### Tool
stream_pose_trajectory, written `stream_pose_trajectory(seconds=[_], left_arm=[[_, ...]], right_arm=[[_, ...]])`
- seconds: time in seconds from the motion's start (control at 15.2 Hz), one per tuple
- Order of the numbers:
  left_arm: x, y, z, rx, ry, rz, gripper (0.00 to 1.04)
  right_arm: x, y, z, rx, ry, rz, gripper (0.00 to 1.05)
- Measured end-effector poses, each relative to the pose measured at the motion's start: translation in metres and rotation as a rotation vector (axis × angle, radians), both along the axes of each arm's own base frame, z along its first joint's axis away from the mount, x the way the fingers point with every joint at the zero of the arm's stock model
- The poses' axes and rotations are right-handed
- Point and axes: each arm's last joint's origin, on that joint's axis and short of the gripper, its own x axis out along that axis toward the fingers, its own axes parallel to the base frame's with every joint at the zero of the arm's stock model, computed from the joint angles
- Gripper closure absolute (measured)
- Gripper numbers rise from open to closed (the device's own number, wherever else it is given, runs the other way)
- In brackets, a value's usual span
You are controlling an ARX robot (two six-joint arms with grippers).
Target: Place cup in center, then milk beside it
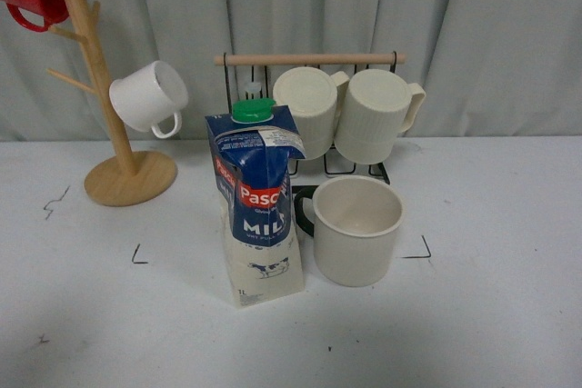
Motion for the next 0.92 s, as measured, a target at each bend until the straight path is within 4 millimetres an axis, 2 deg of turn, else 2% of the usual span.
stream_pose_trajectory(seconds=[0.39, 0.46, 0.92], left_arm=[[0.0000, 0.0000, 0.0010, 0.000, -0.010, 0.000, 1.03], [0.0000, 0.0000, 0.0010, 0.000, -0.010, 0.000, 0.95], [0.0000, 0.0000, 0.0010, 0.000, -0.010, 0.000, 0.09]], right_arm=[[0.0000, 0.0000, 0.0000, 0.000, 0.000, 0.000, 0.06], [0.0000, 0.0000, 0.0000, 0.000, 0.000, 0.000, 0.06], [0.0000, 0.0000, 0.0000, 0.000, 0.000, 0.000, 0.06]])
